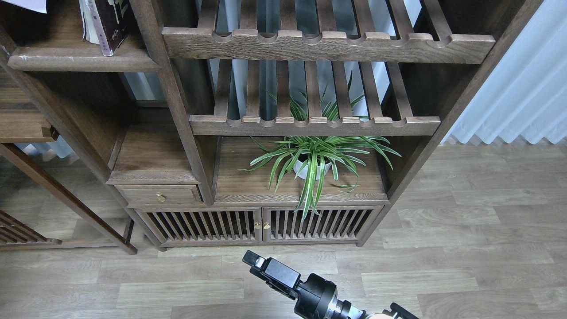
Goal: Organize books on shelf
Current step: 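Place the white booklet on the side shelf and withdraw the left gripper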
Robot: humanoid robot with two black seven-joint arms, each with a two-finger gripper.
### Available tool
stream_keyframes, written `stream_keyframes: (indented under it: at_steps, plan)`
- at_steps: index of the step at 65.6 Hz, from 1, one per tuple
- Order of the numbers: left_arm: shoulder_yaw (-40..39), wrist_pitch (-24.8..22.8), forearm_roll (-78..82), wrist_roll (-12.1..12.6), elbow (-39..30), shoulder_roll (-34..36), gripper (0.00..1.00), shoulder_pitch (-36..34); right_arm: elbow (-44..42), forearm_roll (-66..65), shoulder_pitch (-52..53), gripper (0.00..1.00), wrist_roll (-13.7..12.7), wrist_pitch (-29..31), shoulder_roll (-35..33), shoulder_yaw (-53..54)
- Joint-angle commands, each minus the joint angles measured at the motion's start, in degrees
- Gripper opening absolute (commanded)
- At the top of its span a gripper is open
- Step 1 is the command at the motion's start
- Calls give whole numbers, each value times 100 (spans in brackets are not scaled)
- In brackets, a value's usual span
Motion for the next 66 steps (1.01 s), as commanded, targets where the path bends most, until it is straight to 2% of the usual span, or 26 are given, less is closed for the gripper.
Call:
stream_keyframes:
  at_steps: [1, 10, 15, 17, 19, 22, 29, 47, 50, 51, 53, 66]
  plan:
    - [251, 1, -18, 0, 387, -176, 10, -278, 0, 0, 0, 99, 0, 0, 0, -1]
    - [356, 1, -18, 0, 528, -396, 10, -313, 8, 0, 0, 99, 0, 0, 0, -1]
    - [347, 1, -18, 0, 554, -448, 13, -313, 8, 0, 0, 99, 9, 0, 0, -1]
    - [347, 1, -27, 0, 554, -492, 16, -305, 8, 0, 0, 99, 18, 0, 0, -1]
    - [347, 1, -27, 0, 554, -554, 26, -305, 8, 0, 0, 99, 18, 0, 0, -1]
    - [347, 1, -27, 0, 546, -580, 34, -296, 8, 0, 0, 99, 27, 0, 0, -1]
    - [347, 1, -36, 0, 519, -589, 47, -269, 8, 9, 0, 99, 27, 0, 0, -1]
    - [286, 1, -317, 0, 247, -501, 52, -120, 8, 9, 0, 99, 27, 0, 0, 8]
    - [277, 1, -457, 0, 89, -422, 53, -24, 8, 9, 0, 99, 27, 0, 0, 8]
    - [277, 1, -640, 0, -225, -274, 53, 142, 8, 9, 0, 99, 27, 0, 0, 17]
    - [277, 1, -695, 0, -385, -186, 53, 248, 8, 9, 0, 99, 36, 0, 0, 17]
    - [22, 1, -914, 0, -1186, 298, 53, 873, 26, 35, 0, 99, 36, 0, 0, 131]
